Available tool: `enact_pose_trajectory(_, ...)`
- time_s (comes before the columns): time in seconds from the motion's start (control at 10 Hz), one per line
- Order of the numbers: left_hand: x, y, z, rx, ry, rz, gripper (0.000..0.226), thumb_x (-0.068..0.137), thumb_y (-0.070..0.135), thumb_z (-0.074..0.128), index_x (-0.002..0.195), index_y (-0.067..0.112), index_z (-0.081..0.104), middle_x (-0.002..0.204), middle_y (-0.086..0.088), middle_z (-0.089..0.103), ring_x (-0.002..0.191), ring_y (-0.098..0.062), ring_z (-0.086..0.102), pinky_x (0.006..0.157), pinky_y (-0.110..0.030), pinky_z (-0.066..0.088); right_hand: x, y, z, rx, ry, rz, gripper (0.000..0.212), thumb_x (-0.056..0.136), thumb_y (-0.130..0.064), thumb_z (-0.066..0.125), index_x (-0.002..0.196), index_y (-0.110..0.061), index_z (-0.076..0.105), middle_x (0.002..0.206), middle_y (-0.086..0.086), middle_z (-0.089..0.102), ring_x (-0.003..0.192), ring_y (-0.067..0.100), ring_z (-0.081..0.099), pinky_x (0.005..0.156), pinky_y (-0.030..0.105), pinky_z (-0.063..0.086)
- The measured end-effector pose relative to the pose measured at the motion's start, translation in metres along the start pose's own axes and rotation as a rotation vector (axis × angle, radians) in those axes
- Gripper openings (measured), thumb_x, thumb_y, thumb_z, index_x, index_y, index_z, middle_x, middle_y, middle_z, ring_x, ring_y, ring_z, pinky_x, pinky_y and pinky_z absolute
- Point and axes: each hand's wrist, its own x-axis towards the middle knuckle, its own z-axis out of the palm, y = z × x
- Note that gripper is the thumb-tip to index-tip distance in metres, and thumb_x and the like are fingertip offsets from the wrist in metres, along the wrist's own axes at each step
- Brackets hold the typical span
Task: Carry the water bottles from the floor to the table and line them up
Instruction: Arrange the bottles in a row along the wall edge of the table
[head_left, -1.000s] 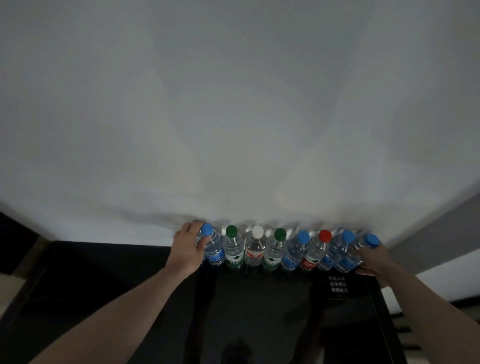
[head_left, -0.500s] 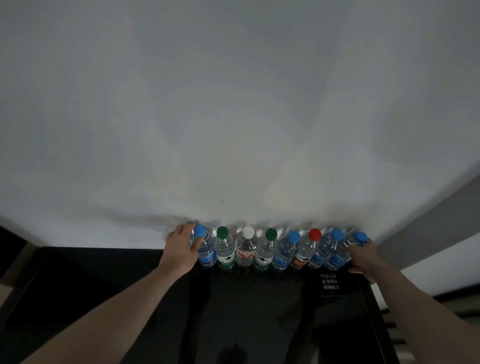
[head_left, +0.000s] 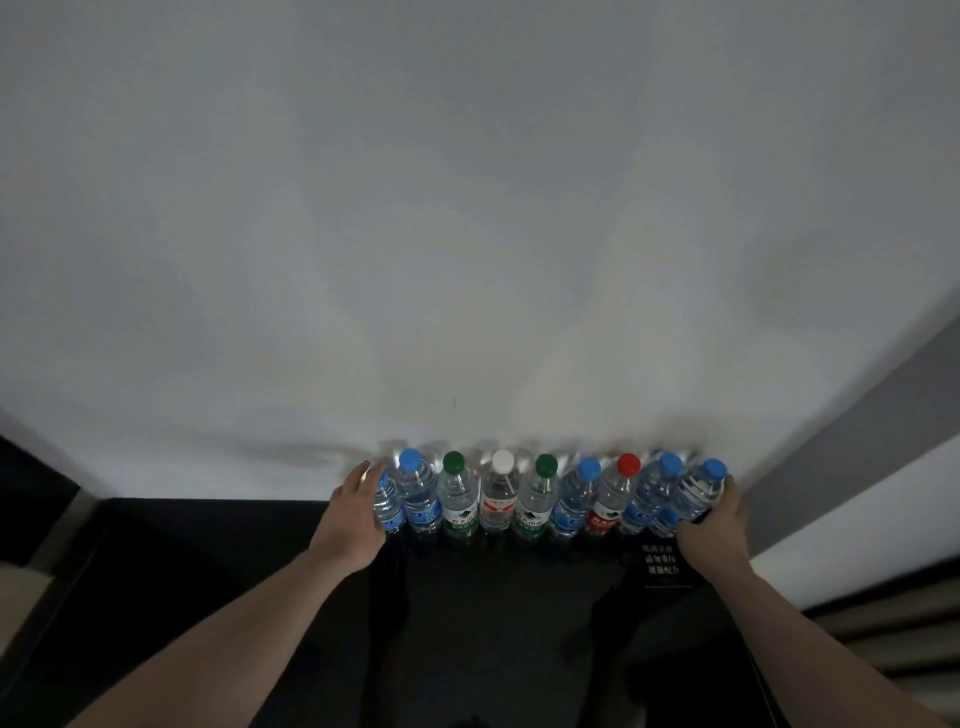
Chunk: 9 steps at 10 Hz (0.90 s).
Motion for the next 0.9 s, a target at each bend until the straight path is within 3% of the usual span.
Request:
enact_pose_trajectory(0.2, 0.002, 0.007, -0.007, 0.112, -0.091, 0.017, 0.082, 0.089, 0.007, 0.063, 0.159, 0.023, 0.022, 0.164, -0.001, 0.015, 0.139, -0.028, 0.039, 0.114, -0.036, 0.038, -0.008, -0.004, -0.002, -0.093, -0.006, -0.067, 0.095, 0.083, 0.0, 0.066, 0.158, -0.017, 0.01, 0.163, 0.011, 0.014, 0.139, 0.041, 0.036, 0.11, 0.054, 0.035)
enact_pose_trajectory(0.3, 0.006, 0.013, -0.012, 0.099, -0.162, -0.005, 0.081, 0.093, 0.006, 0.058, 0.16, 0.022, 0.016, 0.168, -0.003, 0.007, 0.147, -0.029, 0.031, 0.119, -0.039, 0.032, -0.014, -0.007, -0.002, -0.099, -0.025, -0.072, 0.095, 0.084, -0.005, 0.067, 0.158, -0.02, 0.009, 0.164, 0.012, 0.01, 0.139, 0.043, 0.036, 0.111, 0.054, 0.036)
enact_pose_trajectory(0.4, 0.004, 0.022, -0.018, 0.058, -0.152, -0.035, 0.084, 0.092, 0.0, 0.056, 0.161, 0.019, 0.011, 0.168, -0.005, 0.007, 0.153, -0.026, 0.013, 0.124, -0.038, 0.018, -0.021, -0.012, -0.003, -0.11, -0.066, -0.097, 0.09, 0.085, -0.005, 0.064, 0.158, -0.015, 0.012, 0.164, 0.014, 0.01, 0.146, 0.039, 0.024, 0.117, 0.052, 0.03)
enact_pose_trajectory(0.5, -0.005, 0.033, -0.023, -0.006, -0.082, -0.009, 0.08, 0.094, 0.004, 0.058, 0.16, 0.02, 0.016, 0.167, -0.005, 0.014, 0.153, -0.024, 0.014, 0.124, -0.04, 0.017, -0.033, -0.018, -0.001, -0.16, -0.106, -0.169, 0.079, 0.087, -0.005, 0.061, 0.155, -0.008, 0.021, 0.163, 0.017, 0.015, 0.146, 0.038, 0.023, 0.117, 0.048, 0.028)
enact_pose_trajectory(0.6, -0.032, 0.044, -0.027, -0.073, -0.017, 0.051, 0.081, 0.091, 0.001, 0.056, 0.159, 0.025, 0.02, 0.167, -0.001, 0.014, 0.153, -0.024, 0.014, 0.124, -0.043, 0.018, -0.063, -0.027, 0.007, -0.147, -0.197, -0.229, 0.086, 0.084, 0.002, 0.061, 0.157, -0.012, 0.019, 0.163, 0.012, 0.018, 0.147, 0.033, 0.024, 0.118, 0.042, 0.027)
enact_pose_trajectory(0.7, -0.067, 0.042, -0.03, -0.074, 0.009, 0.147, 0.082, 0.091, 0.005, 0.056, 0.159, 0.033, 0.02, 0.166, 0.007, 0.013, 0.153, -0.017, 0.013, 0.121, -0.034, 0.018, -0.091, -0.026, 0.018, -0.167, -0.282, -0.326, 0.085, 0.087, -0.002, 0.063, 0.157, -0.017, 0.019, 0.162, 0.009, 0.019, 0.148, 0.03, 0.023, 0.121, 0.042, 0.023)
enact_pose_trajectory(0.8, -0.124, 0.027, -0.035, -0.047, 0.024, 0.14, 0.084, 0.091, 0.014, 0.061, 0.158, 0.04, 0.017, 0.165, 0.018, 0.003, 0.152, -0.01, 0.009, 0.114, -0.025, 0.019, -0.128, -0.023, 0.037, -0.252, -0.427, -0.391, 0.084, 0.091, -0.015, 0.065, 0.158, -0.02, 0.016, 0.165, 0.002, 0.012, 0.15, 0.025, 0.018, 0.121, 0.038, 0.023)
enact_pose_trajectory(0.9, -0.182, -0.002, -0.035, 0.011, -0.005, 0.039, 0.079, 0.093, 0.023, 0.064, 0.156, 0.039, 0.021, 0.165, 0.018, -0.003, 0.153, -0.01, 0.005, 0.117, -0.026, 0.022, -0.169, -0.022, 0.058, -0.287, -0.529, -0.442, 0.083, 0.093, -0.024, 0.064, 0.158, -0.025, 0.015, 0.166, -0.001, 0.008, 0.151, 0.023, 0.013, 0.121, 0.034, 0.021)
